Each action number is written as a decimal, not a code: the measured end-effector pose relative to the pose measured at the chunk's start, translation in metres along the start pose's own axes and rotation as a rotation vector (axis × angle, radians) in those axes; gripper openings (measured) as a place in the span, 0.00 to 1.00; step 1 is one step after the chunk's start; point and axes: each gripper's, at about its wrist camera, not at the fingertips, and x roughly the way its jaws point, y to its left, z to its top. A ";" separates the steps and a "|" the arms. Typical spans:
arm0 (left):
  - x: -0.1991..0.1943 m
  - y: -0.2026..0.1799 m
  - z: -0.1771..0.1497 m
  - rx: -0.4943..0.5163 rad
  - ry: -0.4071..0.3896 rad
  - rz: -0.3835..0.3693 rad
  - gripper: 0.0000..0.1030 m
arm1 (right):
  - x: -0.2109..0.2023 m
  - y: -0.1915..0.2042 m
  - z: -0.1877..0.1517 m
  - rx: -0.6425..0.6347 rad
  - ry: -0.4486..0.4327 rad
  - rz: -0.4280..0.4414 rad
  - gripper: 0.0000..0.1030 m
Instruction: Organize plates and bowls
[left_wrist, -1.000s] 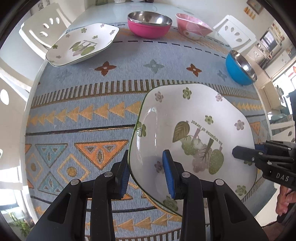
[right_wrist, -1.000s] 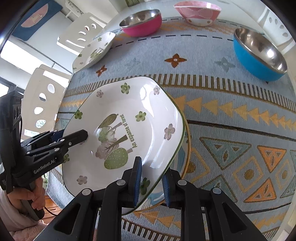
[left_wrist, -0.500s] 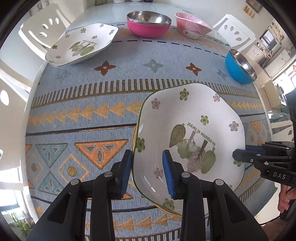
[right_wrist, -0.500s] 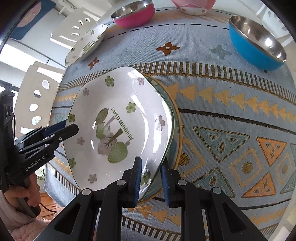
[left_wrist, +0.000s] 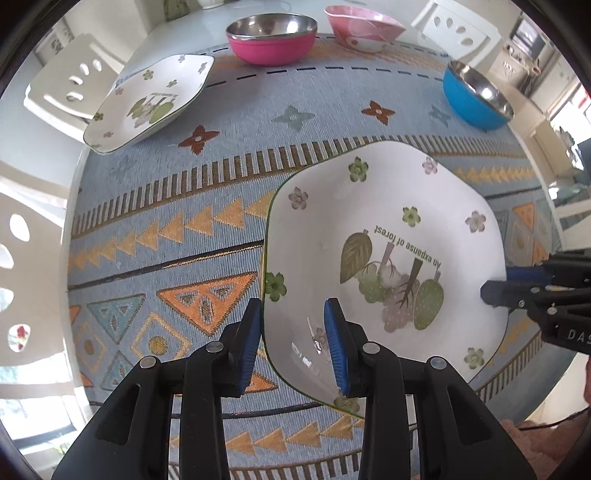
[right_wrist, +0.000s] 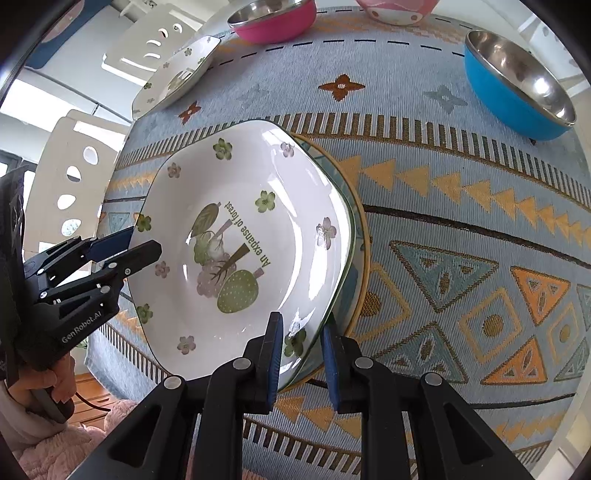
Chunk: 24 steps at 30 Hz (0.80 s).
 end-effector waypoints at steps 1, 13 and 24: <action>0.000 -0.001 0.000 0.006 0.004 0.005 0.29 | -0.001 0.000 0.000 0.001 0.001 0.000 0.20; 0.003 -0.016 0.000 0.108 0.037 0.100 0.32 | -0.003 -0.003 0.001 0.024 0.004 0.008 0.19; 0.002 -0.010 0.001 0.077 0.025 0.061 0.33 | -0.004 -0.005 0.001 0.034 0.004 0.014 0.19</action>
